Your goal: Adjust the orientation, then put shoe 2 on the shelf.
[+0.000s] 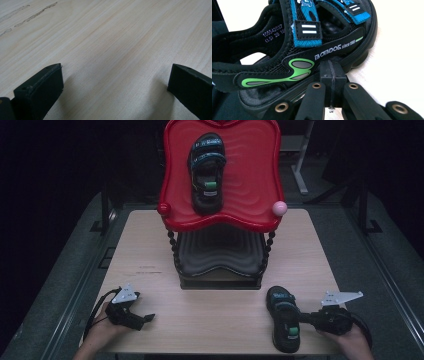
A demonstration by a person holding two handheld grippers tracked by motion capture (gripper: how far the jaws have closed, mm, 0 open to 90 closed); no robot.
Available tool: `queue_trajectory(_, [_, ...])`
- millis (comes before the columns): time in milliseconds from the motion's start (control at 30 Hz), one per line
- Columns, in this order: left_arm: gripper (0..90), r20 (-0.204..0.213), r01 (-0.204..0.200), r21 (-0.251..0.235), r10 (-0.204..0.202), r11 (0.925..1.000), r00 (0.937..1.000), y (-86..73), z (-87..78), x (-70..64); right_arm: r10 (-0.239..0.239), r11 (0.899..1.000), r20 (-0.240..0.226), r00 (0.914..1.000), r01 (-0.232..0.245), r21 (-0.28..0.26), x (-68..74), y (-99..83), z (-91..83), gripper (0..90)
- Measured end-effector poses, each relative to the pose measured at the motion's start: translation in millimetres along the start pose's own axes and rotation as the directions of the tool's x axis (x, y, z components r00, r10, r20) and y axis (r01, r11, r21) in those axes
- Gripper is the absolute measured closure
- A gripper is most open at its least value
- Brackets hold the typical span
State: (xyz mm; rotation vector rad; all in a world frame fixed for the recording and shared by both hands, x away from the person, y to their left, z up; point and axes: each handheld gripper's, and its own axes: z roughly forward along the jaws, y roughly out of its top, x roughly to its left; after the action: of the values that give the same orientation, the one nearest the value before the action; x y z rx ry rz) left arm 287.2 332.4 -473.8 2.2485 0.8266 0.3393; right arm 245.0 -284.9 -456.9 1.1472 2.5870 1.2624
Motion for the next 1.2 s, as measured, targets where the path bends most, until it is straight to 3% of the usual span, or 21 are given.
queue_trajectory(133, [0.0,0.001,-0.001,0.000,0.001,1.0000,1.0000,0.0,0.0,0.1,-0.005,1.000,0.003,1.0000,0.005,-0.006,0.5,2.4,-2.2,89.6])
queue_trajectory(233, [0.0,0.001,-0.001,-0.001,0.001,1.0000,1.0000,0.0,0.1,0.1,0.005,0.999,0.007,1.0000,-0.005,-0.053,0.0,5.1,-9.7,89.4])
queue_trajectory(533, [0.0,0.002,-0.002,-0.001,0.002,1.0000,1.0000,0.1,0.1,0.2,0.004,0.978,-0.048,0.9988,-0.014,-0.207,1.5,20.2,-29.0,69.9])
queue_trajectory(700, [0.0,0.002,-0.003,0.000,0.003,1.0000,1.0000,0.1,0.1,0.3,-0.025,0.968,-0.096,0.9950,-0.001,-0.253,7.0,31.7,-27.6,61.5])
queue_trajectory(967, [0.0,0.004,-0.003,-0.001,0.003,1.0000,1.0000,0.2,0.2,0.4,-0.064,0.976,-0.157,0.9856,0.029,-0.216,7.8,44.1,-1.1,55.3])
queue_trajectory(1200, [0.0,0.004,-0.003,-0.001,0.003,1.0000,1.0000,0.2,0.2,0.4,-0.063,0.984,-0.191,0.9795,0.028,-0.178,4.4,39.5,12.2,58.7])
